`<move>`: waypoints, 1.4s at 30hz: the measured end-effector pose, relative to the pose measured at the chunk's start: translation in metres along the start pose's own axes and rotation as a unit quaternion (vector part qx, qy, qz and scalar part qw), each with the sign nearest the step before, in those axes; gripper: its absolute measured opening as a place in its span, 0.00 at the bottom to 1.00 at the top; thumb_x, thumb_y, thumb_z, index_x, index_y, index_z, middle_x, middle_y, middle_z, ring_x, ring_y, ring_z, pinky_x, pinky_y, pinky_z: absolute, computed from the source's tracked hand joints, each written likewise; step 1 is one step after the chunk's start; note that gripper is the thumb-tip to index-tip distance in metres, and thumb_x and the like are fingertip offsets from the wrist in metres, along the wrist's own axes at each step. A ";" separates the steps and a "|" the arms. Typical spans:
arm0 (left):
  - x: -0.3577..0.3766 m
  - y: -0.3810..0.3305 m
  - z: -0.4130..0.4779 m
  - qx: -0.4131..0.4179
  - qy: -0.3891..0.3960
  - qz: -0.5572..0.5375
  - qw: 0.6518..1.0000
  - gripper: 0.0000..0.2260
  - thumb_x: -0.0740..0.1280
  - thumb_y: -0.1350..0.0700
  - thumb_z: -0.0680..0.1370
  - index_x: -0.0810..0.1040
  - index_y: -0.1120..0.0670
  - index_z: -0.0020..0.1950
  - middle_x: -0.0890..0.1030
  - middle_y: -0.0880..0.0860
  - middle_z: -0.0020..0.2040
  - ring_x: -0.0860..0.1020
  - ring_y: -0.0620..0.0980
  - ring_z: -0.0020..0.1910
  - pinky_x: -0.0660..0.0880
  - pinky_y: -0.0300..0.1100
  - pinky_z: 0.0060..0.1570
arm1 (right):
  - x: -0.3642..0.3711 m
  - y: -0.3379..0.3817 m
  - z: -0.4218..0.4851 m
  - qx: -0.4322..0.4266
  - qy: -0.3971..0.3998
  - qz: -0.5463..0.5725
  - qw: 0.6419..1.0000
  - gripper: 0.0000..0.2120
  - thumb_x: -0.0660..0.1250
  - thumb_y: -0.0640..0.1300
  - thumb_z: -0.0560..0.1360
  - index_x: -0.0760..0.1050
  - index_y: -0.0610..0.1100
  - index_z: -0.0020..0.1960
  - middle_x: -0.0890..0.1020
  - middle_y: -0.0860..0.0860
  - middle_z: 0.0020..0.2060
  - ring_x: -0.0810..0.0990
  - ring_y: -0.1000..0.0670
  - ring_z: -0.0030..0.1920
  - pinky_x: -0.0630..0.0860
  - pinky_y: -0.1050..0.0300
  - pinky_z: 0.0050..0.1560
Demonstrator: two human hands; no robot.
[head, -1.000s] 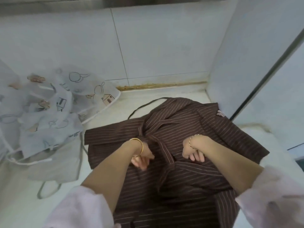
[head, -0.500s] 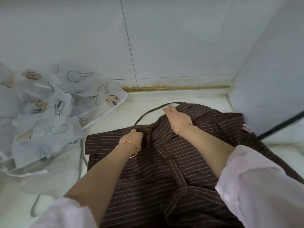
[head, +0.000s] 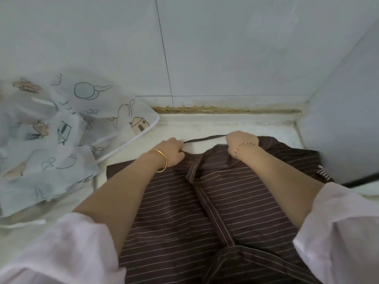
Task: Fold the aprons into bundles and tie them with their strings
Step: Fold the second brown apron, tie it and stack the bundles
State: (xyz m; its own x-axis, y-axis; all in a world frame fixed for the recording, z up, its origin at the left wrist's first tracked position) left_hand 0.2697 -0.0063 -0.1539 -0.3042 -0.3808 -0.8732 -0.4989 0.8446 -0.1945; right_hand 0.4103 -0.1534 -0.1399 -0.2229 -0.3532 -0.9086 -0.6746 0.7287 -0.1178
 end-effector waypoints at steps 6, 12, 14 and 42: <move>-0.038 0.004 0.005 -0.149 -0.233 0.200 0.940 0.17 0.59 0.61 0.78 0.64 0.58 0.67 0.72 0.60 0.63 0.71 0.60 0.61 0.69 0.53 0.59 | -0.010 -0.014 -0.004 -0.024 -0.233 0.267 0.935 0.31 0.61 0.33 0.76 0.55 0.47 0.75 0.56 0.44 0.75 0.73 0.44 0.63 0.76 0.52 0.55; -0.012 -0.010 -0.005 -0.040 -0.244 0.145 0.958 0.14 0.60 0.63 0.77 0.66 0.58 0.62 0.72 0.58 0.58 0.75 0.56 0.48 0.73 0.46 0.41 | 0.018 -0.010 -0.034 0.033 -0.288 0.309 0.906 0.16 0.63 0.35 0.74 0.69 0.42 0.61 0.70 0.45 0.61 0.78 0.47 0.48 0.73 0.59 0.40; 0.007 -0.016 -0.012 -0.030 -0.188 0.082 0.978 0.12 0.59 0.59 0.79 0.66 0.56 0.62 0.72 0.57 0.58 0.76 0.54 0.43 0.74 0.45 0.36 | 0.036 -0.004 -0.049 0.016 -0.245 0.252 0.936 0.11 0.62 0.38 0.76 0.72 0.45 0.57 0.73 0.48 0.56 0.76 0.50 0.49 0.71 0.61 0.42; 0.024 -0.044 -0.081 -0.118 -0.140 0.102 0.978 0.22 0.60 0.62 0.77 0.60 0.62 0.71 0.59 0.63 0.70 0.63 0.62 0.67 0.67 0.54 0.63 | 0.106 -0.068 -0.187 0.172 -0.152 0.153 0.961 0.22 0.62 0.47 0.77 0.62 0.46 0.69 0.64 0.43 0.70 0.62 0.39 0.70 0.66 0.40 0.66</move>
State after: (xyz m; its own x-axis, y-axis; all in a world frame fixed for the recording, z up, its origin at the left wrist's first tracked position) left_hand 0.2185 -0.0829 -0.1300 -0.1989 -0.0673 -0.9777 -0.6347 0.7690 0.0762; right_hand 0.3008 -0.3505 -0.1535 -0.1228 0.0583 -0.9907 -0.3265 0.9403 0.0958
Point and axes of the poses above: each hand's wrist, its own z-axis towards the middle knuckle, its own x-axis out of the palm, y = z × x, the point moved 3 cm from there along z, towards the middle knuckle
